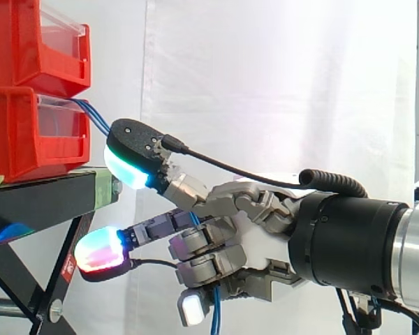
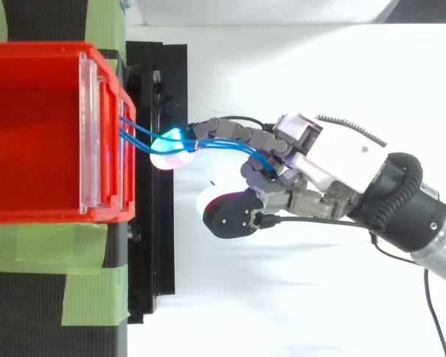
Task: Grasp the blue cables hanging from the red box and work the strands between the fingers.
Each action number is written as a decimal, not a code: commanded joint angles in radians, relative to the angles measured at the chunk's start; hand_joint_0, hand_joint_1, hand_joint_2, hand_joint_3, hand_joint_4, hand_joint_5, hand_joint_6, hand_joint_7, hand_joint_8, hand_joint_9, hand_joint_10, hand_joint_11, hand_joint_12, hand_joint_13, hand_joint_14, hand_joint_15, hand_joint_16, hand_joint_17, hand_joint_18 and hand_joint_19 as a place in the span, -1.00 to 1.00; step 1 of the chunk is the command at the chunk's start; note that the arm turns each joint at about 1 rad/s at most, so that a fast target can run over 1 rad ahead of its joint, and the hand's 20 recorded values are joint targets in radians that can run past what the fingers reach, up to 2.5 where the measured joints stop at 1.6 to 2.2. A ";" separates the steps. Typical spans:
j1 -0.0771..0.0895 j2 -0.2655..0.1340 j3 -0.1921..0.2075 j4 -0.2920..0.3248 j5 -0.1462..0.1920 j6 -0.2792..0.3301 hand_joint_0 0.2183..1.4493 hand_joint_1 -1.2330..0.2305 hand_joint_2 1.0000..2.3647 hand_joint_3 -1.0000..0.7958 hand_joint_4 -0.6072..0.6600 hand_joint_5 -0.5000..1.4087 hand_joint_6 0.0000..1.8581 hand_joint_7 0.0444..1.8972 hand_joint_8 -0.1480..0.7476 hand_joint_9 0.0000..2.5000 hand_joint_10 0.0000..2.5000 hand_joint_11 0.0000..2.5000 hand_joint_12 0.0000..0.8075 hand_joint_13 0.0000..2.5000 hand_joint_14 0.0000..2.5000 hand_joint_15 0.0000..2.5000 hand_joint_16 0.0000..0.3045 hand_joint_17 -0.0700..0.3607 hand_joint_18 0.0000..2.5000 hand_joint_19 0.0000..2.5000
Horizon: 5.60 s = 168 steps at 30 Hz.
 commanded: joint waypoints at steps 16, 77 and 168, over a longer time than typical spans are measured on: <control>0.001 0.000 -0.001 0.000 0.000 0.000 -0.16 0.01 -1.00 -1.00 0.57 -0.30 -0.99 -0.21 0.46 0.31 1.00 1.00 0.80 0.58 1.00 0.43 0.70 0.23 1.00 -0.51; 0.003 0.017 0.009 -0.072 0.052 0.129 -0.16 -0.02 -1.00 -1.00 0.51 -0.30 -0.99 0.04 0.46 0.31 1.00 1.00 0.80 0.58 1.00 0.43 0.70 0.23 1.00 -0.51; -0.009 0.149 0.028 -0.133 0.172 0.112 -0.01 -0.30 -0.99 -0.76 0.34 -0.39 -0.37 0.18 0.46 0.31 1.00 1.00 0.80 0.58 1.00 0.43 0.70 0.23 1.00 -0.51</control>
